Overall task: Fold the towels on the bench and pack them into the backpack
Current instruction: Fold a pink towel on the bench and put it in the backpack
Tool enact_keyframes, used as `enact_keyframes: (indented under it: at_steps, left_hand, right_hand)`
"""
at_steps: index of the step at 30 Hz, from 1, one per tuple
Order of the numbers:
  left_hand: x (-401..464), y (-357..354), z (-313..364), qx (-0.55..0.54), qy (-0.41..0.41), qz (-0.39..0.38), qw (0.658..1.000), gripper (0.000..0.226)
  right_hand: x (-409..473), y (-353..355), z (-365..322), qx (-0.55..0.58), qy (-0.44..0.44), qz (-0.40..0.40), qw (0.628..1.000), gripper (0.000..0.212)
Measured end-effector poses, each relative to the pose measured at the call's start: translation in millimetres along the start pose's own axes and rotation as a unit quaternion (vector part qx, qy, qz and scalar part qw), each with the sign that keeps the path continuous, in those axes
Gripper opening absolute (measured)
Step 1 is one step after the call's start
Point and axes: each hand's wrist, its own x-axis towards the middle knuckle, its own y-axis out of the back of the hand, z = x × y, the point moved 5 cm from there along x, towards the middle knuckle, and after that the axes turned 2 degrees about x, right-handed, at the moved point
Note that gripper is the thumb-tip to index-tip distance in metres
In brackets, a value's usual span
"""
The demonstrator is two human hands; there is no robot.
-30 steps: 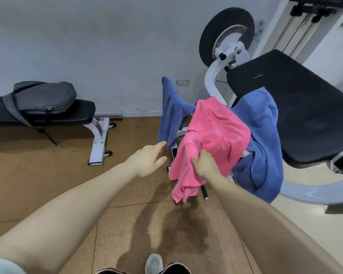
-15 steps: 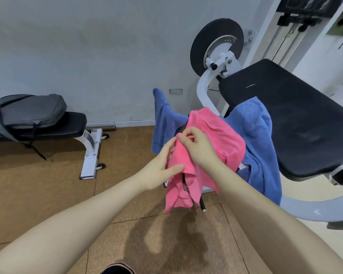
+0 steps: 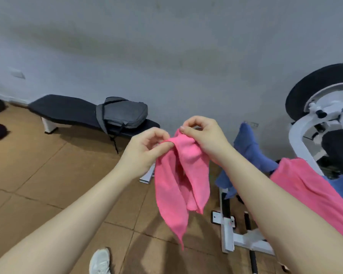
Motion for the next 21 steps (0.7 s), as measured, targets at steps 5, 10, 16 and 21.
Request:
enact_keyframes:
  at_steps: [5,10,16,21]
  left_hand:
    - [31,107,-51,0.133,0.058,-0.034,0.989,0.011]
    - [69,224,-103,0.215,0.112,0.002,0.970,0.013]
    - [101,348,-152,0.189,0.150,0.013,0.970,0.013]
    - [130,429,-179,0.163,0.156,0.056,0.973,0.010]
  right_hand:
    - [77,-107,27,-0.265,0.071,-0.057,0.960,0.010]
    - [122,-210,4,-0.359,0.312,0.022,0.880,0.028]
    - [200,-349,23,-0.254,0.182,-0.042,0.949,0.039]
    - [267,-431,20,-0.159,0.131,-0.028,0.978,0.029]
